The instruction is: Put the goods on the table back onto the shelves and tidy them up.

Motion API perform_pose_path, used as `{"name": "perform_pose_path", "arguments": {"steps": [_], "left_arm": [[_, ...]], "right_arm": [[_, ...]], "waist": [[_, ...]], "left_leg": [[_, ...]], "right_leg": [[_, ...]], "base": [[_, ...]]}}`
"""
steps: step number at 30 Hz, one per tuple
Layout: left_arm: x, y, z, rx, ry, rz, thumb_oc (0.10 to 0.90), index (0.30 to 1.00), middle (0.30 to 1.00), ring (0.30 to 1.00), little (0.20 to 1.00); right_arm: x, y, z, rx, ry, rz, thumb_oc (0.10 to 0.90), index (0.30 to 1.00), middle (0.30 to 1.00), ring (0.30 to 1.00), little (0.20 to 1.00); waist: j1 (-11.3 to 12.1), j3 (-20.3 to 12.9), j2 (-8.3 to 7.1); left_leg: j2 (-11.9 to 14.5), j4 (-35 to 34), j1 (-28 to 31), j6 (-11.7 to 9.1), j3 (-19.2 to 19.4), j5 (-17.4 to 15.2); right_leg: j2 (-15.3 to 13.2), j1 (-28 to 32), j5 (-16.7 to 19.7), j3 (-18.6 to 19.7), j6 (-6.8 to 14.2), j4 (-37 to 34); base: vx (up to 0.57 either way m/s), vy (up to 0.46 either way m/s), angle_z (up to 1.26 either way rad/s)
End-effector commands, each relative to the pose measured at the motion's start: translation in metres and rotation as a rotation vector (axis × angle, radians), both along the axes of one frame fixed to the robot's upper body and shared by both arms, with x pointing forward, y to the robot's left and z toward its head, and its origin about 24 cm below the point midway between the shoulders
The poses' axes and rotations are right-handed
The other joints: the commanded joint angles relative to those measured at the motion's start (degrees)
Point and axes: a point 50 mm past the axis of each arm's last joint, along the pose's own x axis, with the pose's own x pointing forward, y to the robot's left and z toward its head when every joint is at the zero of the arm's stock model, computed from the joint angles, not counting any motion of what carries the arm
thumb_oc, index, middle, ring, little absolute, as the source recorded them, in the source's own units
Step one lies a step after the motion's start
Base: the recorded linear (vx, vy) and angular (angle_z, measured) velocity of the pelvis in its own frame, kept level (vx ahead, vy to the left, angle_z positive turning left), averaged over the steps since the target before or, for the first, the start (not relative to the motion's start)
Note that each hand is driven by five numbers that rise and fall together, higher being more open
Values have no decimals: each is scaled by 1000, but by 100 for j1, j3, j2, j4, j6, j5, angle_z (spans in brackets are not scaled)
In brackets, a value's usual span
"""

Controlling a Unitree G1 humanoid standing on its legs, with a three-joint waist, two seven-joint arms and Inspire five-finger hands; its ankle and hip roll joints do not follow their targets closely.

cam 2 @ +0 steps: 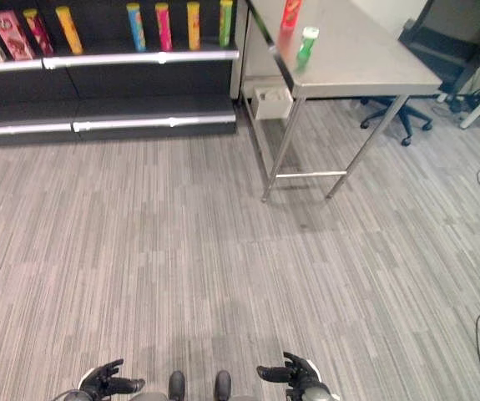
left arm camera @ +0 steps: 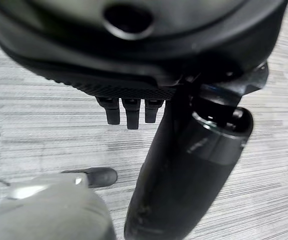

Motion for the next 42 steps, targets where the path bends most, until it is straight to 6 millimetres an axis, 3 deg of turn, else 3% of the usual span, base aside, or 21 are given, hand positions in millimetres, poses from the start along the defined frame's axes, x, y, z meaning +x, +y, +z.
{"name": "perform_pose_path", "arguments": {"steps": [1, 2, 5, 8, 10, 12, 14, 15, 18, 19, 20, 21, 22, 26, 30, 32, 35, 36, 38, 41, 42], "left_arm": [[25, 3, 10, 0, -115, 51, 800, 900, 900, 900, 900], [27, 2, 11, -9, -130, 72, 800, 900, 900, 900, 900], [26, -2, 11, -33, -140, 94, 800, 900, 900, 900, 900], [16, 0, 8, -27, -125, 101, 800, 900, 900, 900, 900], [12, 2, 7, -22, -109, 103, 800, 900, 900, 900, 900], [-3, 5, 2, -21, -63, 114, 800, 900, 900, 900, 900], [-5, 8, 2, -11, -51, 115, 800, 900, 900, 900, 900], [-7, 13, 2, 2, -43, 115, 800, 900, 900, 900, 900], [-2, 20, 6, 22, -56, 104, 800, 900, 900, 900, 900], [0, 22, 7, 30, -59, 92, 800, 900, 900, 900, 900], [5, 21, 9, 33, -67, 78, 800, 900, 900, 900, 900], [8, 20, 9, 30, -73, 69, 800, 900, 900, 900, 900], [17, 16, 11, 27, -92, 27, 800, 900, 900, 900, 900], [21, 5, 9, 18, -81, -50, 800, 900, 900, 900, 900], [15, 2, 6, 5, -61, -56, 800, 900, 900, 900, 900], [12, 0, 5, -2, -54, -60, 800, 900, 900, 900, 900], [16, -4, 6, -19, -80, -34, 800, 900, 900, 900, 900], [16, -3, 6, -19, -80, -34, 800, 900, 900, 900, 900], [20, -1, 8, -17, -104, -2, 800, 900, 900, 900, 900], [20, -1, 9, -24, -107, 17, 800, 900, 900, 900, 900], [18, 0, 8, -18, -101, 15, 800, 900, 900, 900, 900]], "right_arm": [[-2, -27, 10, -83, -44, -14, 800, 900, 900, 900, 900], [-3, -29, 10, -85, -44, -29, 800, 900, 900, 900, 900], [-7, -31, 10, -85, -36, -33, 800, 900, 900, 900, 900], [-6, -38, 13, -108, -45, -40, 800, 900, 900, 900, 900], [-7, -39, 13, -109, -44, -43, 800, 900, 900, 900, 900], [-10, -33, 10, -89, -39, -27, 800, 900, 900, 900, 900], [-12, -31, 9, -81, -36, -26, 800, 900, 900, 900, 900], [-12, -27, 9, -68, -41, -11, 800, 900, 900, 900, 900], [-3, -23, 11, -60, -68, 7, 800, 900, 900, 900, 900], [0, -23, 13, -60, -82, 4, 800, 900, 900, 900, 900], [5, -21, 14, -56, -97, 4, 800, 900, 900, 900, 900], [4, -21, 13, -51, -94, -1, 800, 900, 900, 900, 900], [-2, -23, 10, -32, -79, -45, 800, 900, 900, 900, 900], [-33, -30, 0, -34, 30, -118, 800, 900, 900, 900, 900], [-55, -34, -6, -42, 99, -150, 800, 900, 900, 900, 900], [-67, -37, -7, -39, 128, -186, 800, 900, 900, 900, 900], [-76, -42, -8, -38, 148, -240, 800, 900, 900, 900, 900], [-76, -42, -8, -37, 148, -240, 800, 900, 900, 900, 900], [-72, -45, -7, -49, 151, -236, 800, 900, 900, 900, 900], [-69, -47, -6, -53, 142, -252, 800, 900, 900, 900, 900], [-66, -47, -5, -53, 131, -251, 800, 900, 900, 900, 900]], "waist": [[70, 149, -194], [73, 224, -243], [163, 154, -250], [398, 45, -113], [431, 7, -88], [464, -190, 5], [454, -239, -37], [457, -325, -162], [397, -266, -167], [327, -188, -117], [166, -47, 97], [58, 13, 145], [-289, 119, 226], [-678, 111, 69], [-689, -41, -58], [-706, -163, -39], [-732, -184, 2], [-744, -205, -12], [-566, -86, -171], [-398, -24, -204], [-282, 6, -172]], "left_leg": [[224, 1868, -835, -286, 156, -268], [318, 2319, -1199, -234, 252, -124], [350, 1344, -1334, -168, 406, -200], [418, -772, -1962, -447, 500, 565], [465, -794, -1991, -467, 646, 666], [476, -773, -1731, -461, 670, 1172], [436, -653, -1666, -411, 707, 1174], [293, -505, -1467, -244, 769, 946], [50, -487, -987, 76, 831, 595], [7, -539, -768, 153, 824, 506], [62, -680, -381, 232, 683, 387], [28, -768, -183, 227, 590, 336], [-94, -897, 267, 195, 259, 145], [-442, -939, 1030, 197, -164, -451], [-482, -905, 1440, 193, -121, -818], [-379, -701, 1560, 115, -88, -1016], [-51, 1765, 734, -396, 420, -483], [-67, 1761, 707, -393, 411, -466], [183, 3380, -175, -396, 831, -126], [486, 3164, -639, -227, 1128, -349], [377, 2013, -588, -117, 1003, -484]], "right_leg": [[-347, 113, -556, -26, 632, 436], [-352, 163, -613, -62, 570, 438], [-350, 421, -751, -98, 637, 269], [-351, 1097, -1210, 65, 762, 61], [-376, 1249, -1257, 152, 785, 47], [-557, 1380, -1312, 284, 916, 243], [-718, 1329, -1255, 304, 1000, 422], [-1049, 1137, -696, 408, 1194, 1019], [-1392, 408, 748, 640, 1131, 2518], [-1414, 157, 960, 645, 1027, 2921], [-1082, -541, 559, 755, 831, 3568], [-856, -745, 170, 701, 791, 3469], [-163, -1158, -410, 694, 820, 2624], [262, -1625, 220, 506, 1160, 554], [99, -1438, 449, -396, 1119, 173], [95, -1254, 472, -413, 1053, 145], [-36, -611, 361, -440, 880, 80], [-54, -636, 364, -447, 882, 81], [-133, -232, 127, -305, 716, 18], [-196, 57, 5, -151, 719, 18], [-214, 154, -41, 35, 787, 18]], "base": [[62, -116, 36], [178, -76, 31], [416, 42, 20], [599, 169, 12], [616, 243, 19], [659, 344, -76], [395, 236, -98], [423, 263, -98], [407, 327, -41], [409, 377, 9], [431, 321, 15], [710, 261, 44], [664, 100, 46], [525, 26, 88], [393, -65, 44], [387, -107, -27], [339, -109, 16], [195, -107, 3], [210, -77, -31], [174, 59, -84], [235, 144, -110]]}}
